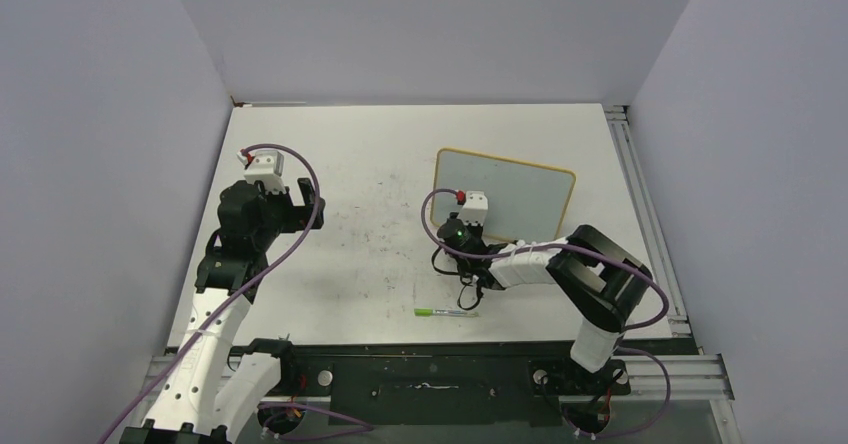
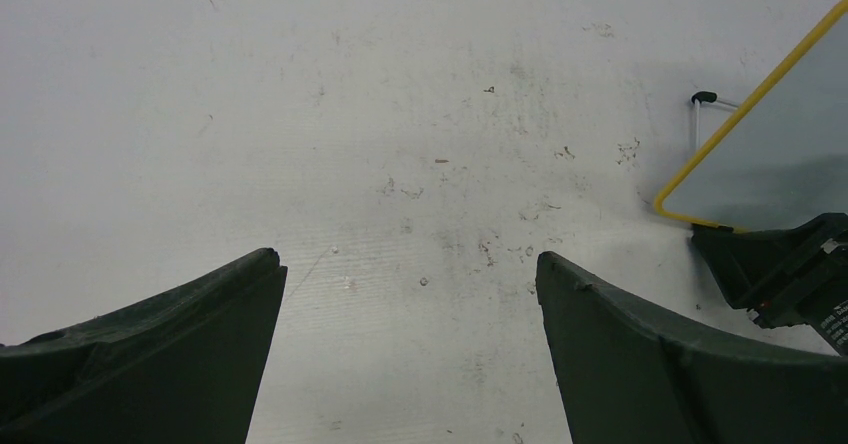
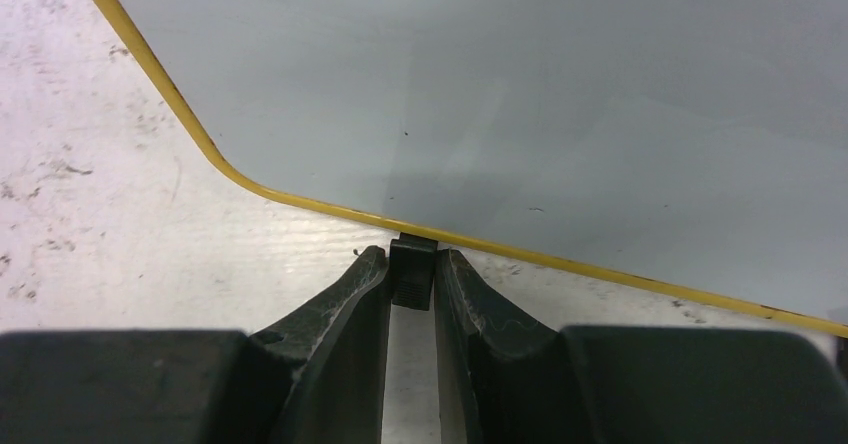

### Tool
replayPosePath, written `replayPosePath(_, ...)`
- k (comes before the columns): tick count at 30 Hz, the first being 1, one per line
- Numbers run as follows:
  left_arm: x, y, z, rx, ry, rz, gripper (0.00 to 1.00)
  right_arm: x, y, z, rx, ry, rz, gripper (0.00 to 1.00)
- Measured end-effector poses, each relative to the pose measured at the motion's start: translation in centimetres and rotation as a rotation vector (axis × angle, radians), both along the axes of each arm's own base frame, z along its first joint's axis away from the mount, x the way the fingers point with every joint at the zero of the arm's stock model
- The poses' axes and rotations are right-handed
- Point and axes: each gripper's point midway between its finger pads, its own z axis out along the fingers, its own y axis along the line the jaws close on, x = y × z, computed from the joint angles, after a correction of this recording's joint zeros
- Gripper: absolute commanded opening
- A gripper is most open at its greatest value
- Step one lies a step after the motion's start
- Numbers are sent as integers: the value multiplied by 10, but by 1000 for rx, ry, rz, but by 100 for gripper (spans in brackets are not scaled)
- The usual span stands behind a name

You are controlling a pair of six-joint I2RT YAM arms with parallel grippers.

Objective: Write a sentence on the whiteboard
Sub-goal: Move the whiteboard to the center of the board.

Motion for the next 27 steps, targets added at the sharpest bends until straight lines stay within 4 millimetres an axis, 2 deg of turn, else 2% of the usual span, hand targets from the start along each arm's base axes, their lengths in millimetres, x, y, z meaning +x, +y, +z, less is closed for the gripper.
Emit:
replayPosePath(14,1,-1,-2,-1,9,-4,96,-32,81,1,23,-29,186,5)
replayPosePath(21,1,-2,-3,-2,12,-8,96,-50,103,2,30,-29,276,5)
replayPosePath(24,2,-3,-5,-3,18,-14,96,-55,110,2,36,-26,309,23)
replayPosePath(27,2,-7,-8,-9,31,-30,96,-58,114,3,41,-25,329,48)
